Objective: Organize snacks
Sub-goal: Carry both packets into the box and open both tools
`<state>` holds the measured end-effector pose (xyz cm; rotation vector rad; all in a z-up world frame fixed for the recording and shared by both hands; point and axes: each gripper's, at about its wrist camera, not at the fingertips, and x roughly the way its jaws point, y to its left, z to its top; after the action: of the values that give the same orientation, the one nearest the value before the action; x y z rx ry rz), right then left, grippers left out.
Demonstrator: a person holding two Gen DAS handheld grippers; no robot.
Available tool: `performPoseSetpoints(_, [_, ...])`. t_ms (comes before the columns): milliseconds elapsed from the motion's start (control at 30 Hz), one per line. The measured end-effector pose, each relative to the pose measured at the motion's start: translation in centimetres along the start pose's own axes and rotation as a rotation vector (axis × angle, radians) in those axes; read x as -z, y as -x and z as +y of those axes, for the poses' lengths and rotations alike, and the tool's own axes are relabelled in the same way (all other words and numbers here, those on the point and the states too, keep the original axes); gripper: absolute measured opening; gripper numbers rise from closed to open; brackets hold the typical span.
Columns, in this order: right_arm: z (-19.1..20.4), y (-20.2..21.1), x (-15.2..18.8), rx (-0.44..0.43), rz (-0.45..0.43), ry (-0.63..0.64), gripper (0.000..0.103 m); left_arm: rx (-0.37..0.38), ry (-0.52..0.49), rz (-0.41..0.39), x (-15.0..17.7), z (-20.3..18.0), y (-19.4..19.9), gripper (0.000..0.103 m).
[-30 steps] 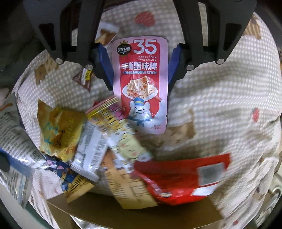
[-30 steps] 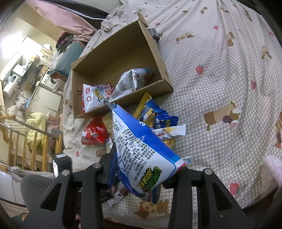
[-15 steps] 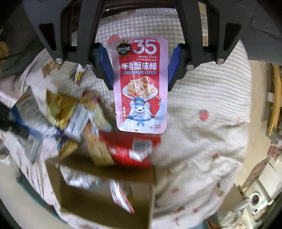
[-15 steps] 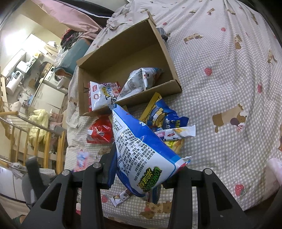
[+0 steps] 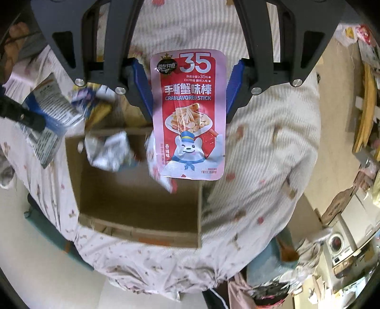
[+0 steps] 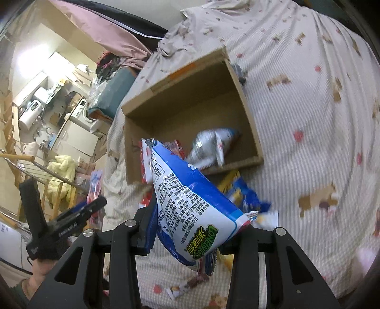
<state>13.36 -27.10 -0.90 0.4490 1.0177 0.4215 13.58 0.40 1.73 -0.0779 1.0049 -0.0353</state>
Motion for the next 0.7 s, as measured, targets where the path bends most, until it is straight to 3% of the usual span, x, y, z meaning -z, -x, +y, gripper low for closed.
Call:
performPoseSetpoints(200, [2.0, -2.1, -5.0, 0.049, -0.028, 0.072, 0.041, 0.035, -0.022, -0.005, -4.4, -1.9, -3.4, 0.053])
performPoseSetpoints(433, [2.5, -7.1, -8.6, 0.093, -0.003, 0.13, 0.041, 0.073, -0.037, 0.028, -6.2, -3.7, -7.3, 0.053])
performPoseSetpoints(600, [1.2, -10.6, -8.8, 0.147, 0.066, 0.135, 0.041, 0.033, -0.058, 0.079, -5.9, -3.7, -10.5, 0.053])
performPoseSetpoints(700, [1.1, -11.5, -8.6, 0.254, 0.079, 0.197, 0.041, -0.008, -0.062, 0.127, -5.6, -3.2, -12.2, 0.053])
